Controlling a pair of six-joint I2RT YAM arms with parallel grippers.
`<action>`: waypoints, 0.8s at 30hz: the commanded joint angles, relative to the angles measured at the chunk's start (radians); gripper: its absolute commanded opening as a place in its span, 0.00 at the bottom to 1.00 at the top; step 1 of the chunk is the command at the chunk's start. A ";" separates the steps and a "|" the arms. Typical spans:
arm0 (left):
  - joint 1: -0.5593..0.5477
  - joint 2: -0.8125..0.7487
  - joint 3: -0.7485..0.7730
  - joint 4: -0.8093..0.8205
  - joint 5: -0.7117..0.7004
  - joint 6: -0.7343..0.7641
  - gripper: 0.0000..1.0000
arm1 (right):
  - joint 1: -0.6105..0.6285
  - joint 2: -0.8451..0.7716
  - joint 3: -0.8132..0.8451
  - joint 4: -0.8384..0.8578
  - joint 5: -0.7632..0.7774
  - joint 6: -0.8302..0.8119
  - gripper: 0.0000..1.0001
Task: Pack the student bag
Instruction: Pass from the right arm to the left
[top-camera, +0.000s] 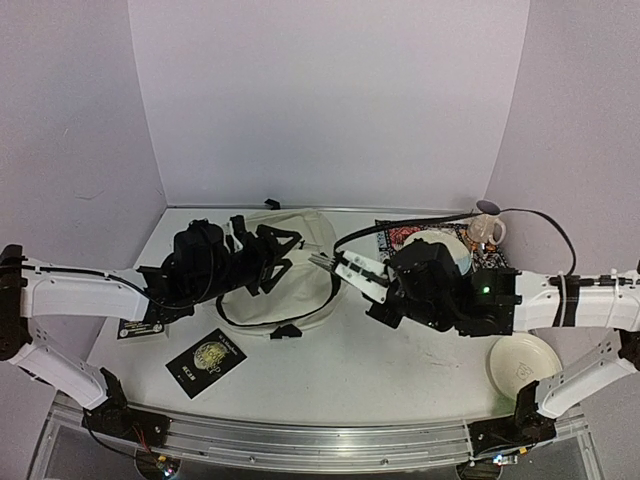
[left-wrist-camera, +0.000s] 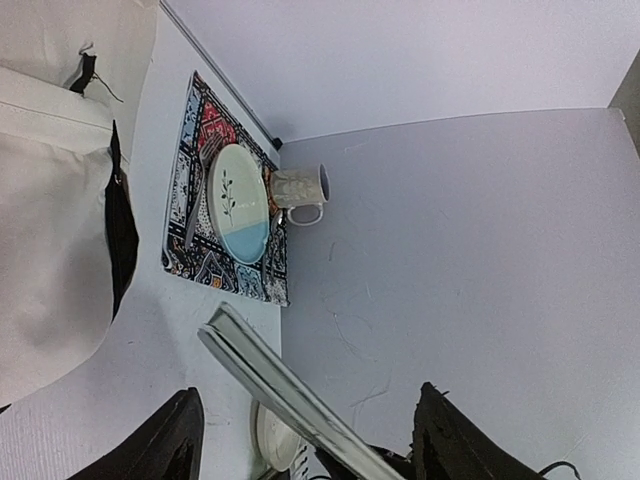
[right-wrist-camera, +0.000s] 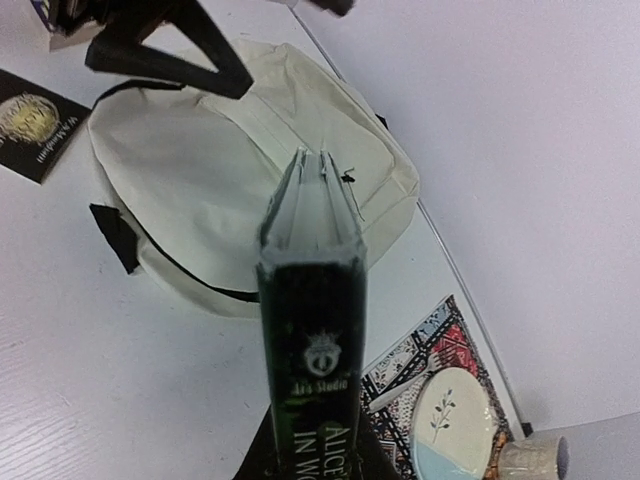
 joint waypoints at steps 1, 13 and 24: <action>0.012 0.010 0.038 -0.001 0.093 -0.025 0.73 | 0.044 0.045 0.007 0.192 0.236 -0.172 0.00; 0.012 0.075 0.055 -0.002 0.168 -0.043 0.73 | 0.115 0.167 0.008 0.432 0.367 -0.413 0.00; 0.012 0.122 0.094 0.006 0.197 -0.032 0.46 | 0.140 0.207 0.002 0.489 0.395 -0.485 0.00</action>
